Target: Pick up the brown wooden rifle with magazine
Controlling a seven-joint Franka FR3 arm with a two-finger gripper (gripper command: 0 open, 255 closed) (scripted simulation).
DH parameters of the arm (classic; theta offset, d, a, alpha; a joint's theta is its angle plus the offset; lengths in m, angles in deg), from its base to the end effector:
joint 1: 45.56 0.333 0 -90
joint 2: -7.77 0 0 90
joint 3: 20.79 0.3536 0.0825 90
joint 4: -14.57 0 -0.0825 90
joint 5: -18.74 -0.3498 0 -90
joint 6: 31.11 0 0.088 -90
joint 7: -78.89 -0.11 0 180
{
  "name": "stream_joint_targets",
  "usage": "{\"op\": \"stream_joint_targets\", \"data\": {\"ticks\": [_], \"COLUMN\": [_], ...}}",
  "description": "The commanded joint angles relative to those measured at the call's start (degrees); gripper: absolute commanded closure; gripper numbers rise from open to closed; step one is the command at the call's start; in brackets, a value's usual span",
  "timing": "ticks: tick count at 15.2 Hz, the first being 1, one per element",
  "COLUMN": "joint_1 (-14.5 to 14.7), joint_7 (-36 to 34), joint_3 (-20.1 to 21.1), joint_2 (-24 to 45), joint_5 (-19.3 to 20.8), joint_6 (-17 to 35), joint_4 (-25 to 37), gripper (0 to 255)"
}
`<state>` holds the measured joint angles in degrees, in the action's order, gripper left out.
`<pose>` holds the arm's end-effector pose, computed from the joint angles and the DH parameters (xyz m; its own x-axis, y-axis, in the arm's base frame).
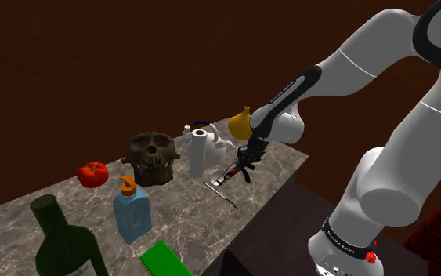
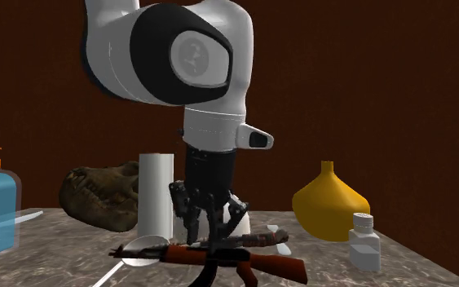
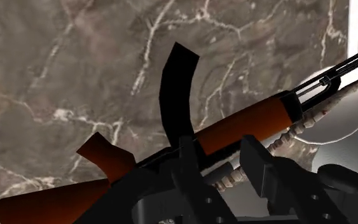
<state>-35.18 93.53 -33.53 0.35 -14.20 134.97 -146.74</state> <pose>0.3633 -0.0461 0.3213 0.9215 -0.3405 0.1868 -0.2982 -0.9284 -0.2215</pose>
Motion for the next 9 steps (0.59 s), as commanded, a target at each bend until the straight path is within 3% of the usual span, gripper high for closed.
{"op": "stream_joint_targets", "data": {"ticks": [1, 2, 4, 6, 7, 8, 9], "joint_1": [-6.93, -25.62, -31.45, -37.76, -43.54, -49.85, -51.64], "joint_7": [-18.16, -38.54, -39.01, -45.00, -51.66, -63.15, -74.48], "joint_3": [7.38, 24.99, 30.69, 34.86, 38.35, 41.06, 39.98], "joint_2": [-0.41, -0.82, 1.59, 4.20, 5.67, 7.56, 9.68], "joint_5": [16.13, 35.48, 36.02, 44.16, 53.14, 68.30, 82.68], "joint_6": [5.51, 8.13, 10.54, 12.80, 13.70, 13.99, 13.71], "joint_4": [-3.88, -6.31, -6.21, -5.86, -5.30, -3.84, -1.79], "gripper": [0, 0, 0, 0, 0, 0, 0]}}
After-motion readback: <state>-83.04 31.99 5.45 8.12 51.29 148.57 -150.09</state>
